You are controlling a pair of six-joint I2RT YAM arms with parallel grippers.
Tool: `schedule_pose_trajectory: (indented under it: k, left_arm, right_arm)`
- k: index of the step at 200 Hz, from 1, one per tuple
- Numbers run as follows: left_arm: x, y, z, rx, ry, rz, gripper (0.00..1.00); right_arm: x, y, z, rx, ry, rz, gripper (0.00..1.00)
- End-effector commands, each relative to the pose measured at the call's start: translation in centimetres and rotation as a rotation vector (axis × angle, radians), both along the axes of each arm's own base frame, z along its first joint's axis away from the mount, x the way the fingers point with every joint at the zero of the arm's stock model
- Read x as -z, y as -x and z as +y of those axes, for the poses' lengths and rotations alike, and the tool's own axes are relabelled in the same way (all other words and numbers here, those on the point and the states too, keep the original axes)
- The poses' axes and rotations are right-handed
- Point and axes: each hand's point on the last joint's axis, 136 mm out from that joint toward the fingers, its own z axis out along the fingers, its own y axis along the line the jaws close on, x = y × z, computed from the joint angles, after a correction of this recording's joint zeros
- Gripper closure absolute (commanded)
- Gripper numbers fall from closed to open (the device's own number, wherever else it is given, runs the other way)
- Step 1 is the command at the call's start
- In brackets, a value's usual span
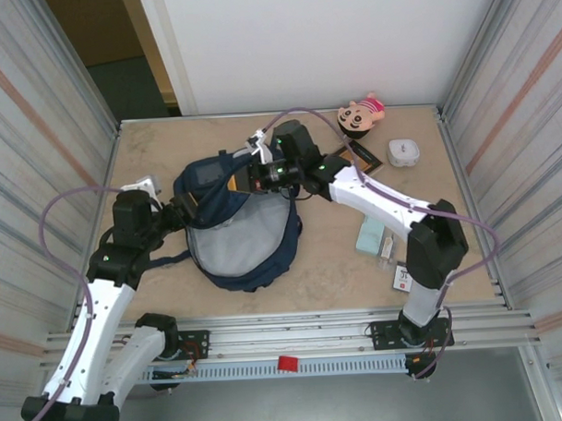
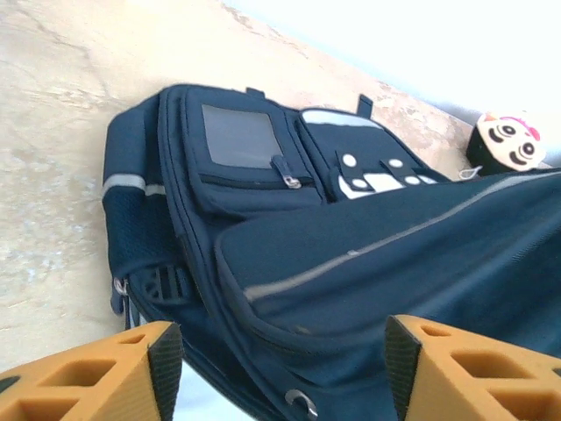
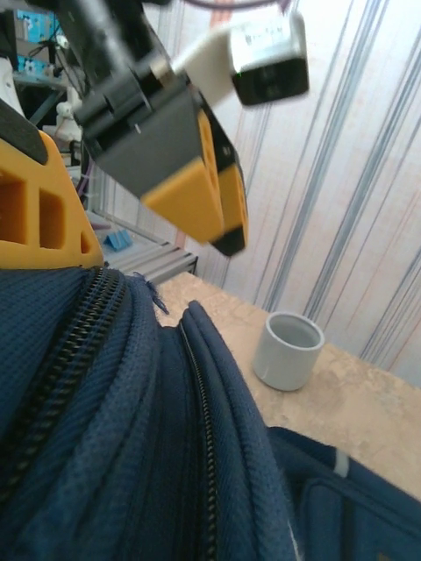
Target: Pack books, pencil case, and school supplies into a backpack
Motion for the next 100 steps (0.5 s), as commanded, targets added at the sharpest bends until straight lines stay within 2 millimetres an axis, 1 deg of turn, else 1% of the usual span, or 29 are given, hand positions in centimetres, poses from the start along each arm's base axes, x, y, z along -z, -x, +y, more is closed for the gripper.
schedule_pose_trajectory:
  k: [1, 23, 48, 77, 100]
  left_arm:
    - [-0.1, 0.9, 1.5, -0.049, -0.067, 0.025, 0.36]
    - [-0.2, 0.9, 1.4, -0.045, -0.059, 0.021, 0.36]
    - [0.0, 0.8, 1.0, -0.039, -0.031, 0.025, 0.36]
    - [0.0, 0.7, 0.6, -0.029, 0.003, 0.018, 0.36]
    - [-0.1, 0.7, 0.3, -0.023, 0.015, 0.020, 0.36]
  right_arm:
    - [-3.2, -1.3, 1.9, -0.021, -0.095, -0.132, 1.00]
    - [-1.0, -2.2, 3.1, -0.028, -0.073, -0.104, 0.99]
    - [1.7, -3.3, 3.5, -0.004, -0.030, -0.071, 0.95]
    - [4.8, -4.0, 3.2, 0.046, 0.028, -0.008, 0.89]
    - [6.1, -3.8, 2.4, 0.087, 0.056, 0.040, 0.80]
